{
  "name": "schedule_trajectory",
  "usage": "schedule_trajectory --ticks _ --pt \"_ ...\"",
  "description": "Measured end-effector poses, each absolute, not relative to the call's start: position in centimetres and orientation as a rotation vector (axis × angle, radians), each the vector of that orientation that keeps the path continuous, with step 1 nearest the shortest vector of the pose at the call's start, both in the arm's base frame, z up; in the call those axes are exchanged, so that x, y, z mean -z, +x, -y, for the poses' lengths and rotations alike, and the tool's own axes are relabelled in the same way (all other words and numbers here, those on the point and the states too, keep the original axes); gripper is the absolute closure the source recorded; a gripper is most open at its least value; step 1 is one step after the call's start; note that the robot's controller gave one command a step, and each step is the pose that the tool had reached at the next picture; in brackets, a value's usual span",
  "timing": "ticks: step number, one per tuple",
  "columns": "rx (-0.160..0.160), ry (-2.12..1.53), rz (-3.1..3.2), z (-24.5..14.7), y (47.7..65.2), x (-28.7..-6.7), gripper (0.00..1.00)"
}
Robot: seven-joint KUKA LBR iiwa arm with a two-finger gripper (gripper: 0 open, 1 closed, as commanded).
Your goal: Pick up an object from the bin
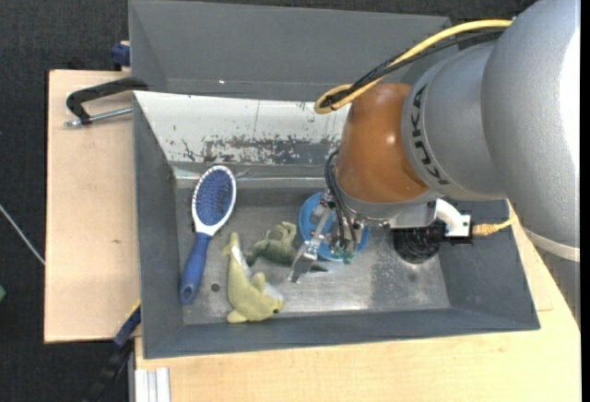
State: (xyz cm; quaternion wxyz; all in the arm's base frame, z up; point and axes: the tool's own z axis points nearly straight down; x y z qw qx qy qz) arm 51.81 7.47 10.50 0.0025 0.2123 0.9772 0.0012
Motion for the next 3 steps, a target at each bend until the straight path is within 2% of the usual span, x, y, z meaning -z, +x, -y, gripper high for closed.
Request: schedule_trajectory --ticks 1,2,3 --pt "-0.004 0.724 -3.052 -7.45 52.71 -7.2 0.0" --pt "-0.002 0.722 -3.053 -7.47 52.84 -7.42 0.0" --pt "-0.002 0.723 -3.046 -7.33 53.07 -7.64 1.0"
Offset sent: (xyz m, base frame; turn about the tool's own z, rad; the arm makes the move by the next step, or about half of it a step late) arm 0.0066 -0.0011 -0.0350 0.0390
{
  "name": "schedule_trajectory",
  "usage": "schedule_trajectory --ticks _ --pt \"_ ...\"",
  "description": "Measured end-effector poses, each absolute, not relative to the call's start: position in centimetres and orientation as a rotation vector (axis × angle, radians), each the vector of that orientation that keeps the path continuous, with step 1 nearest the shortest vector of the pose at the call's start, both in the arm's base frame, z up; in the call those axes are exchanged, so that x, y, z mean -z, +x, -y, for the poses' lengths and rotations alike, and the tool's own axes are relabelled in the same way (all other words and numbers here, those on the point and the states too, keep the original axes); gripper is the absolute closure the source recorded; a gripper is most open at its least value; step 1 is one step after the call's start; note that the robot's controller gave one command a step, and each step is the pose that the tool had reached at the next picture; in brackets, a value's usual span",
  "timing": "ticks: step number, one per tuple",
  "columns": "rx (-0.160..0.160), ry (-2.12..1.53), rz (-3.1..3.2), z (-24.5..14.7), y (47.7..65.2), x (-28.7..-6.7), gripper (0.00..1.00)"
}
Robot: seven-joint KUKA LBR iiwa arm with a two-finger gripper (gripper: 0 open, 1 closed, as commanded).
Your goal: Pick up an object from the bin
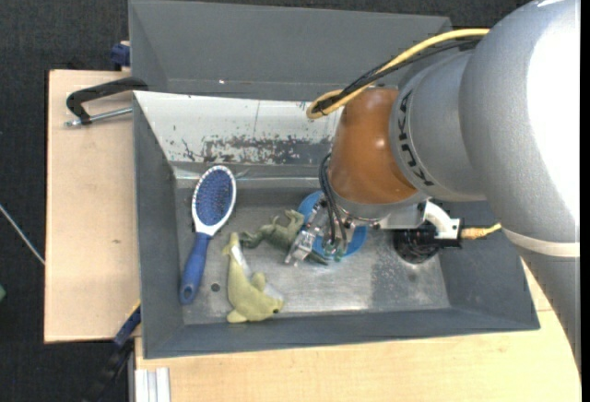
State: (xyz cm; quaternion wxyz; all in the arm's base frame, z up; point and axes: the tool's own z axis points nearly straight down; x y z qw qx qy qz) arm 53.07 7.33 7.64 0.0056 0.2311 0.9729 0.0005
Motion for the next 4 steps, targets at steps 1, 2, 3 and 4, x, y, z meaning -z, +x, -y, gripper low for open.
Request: schedule_trajectory --ticks 1,2,3,4 --pt "-0.003 0.724 -3.05 -7.3 53.2 -9.4 1.0" --pt "-0.002 0.723 -3.051 -7.4 53.4 -9.8 1.0" --pt "-0.005 0.72 -3.048 -7.4 53.6 -13.4 1.0" --pt "-0.007 0.717 -3.048 -7.5 53.9 -20.3 1.0"
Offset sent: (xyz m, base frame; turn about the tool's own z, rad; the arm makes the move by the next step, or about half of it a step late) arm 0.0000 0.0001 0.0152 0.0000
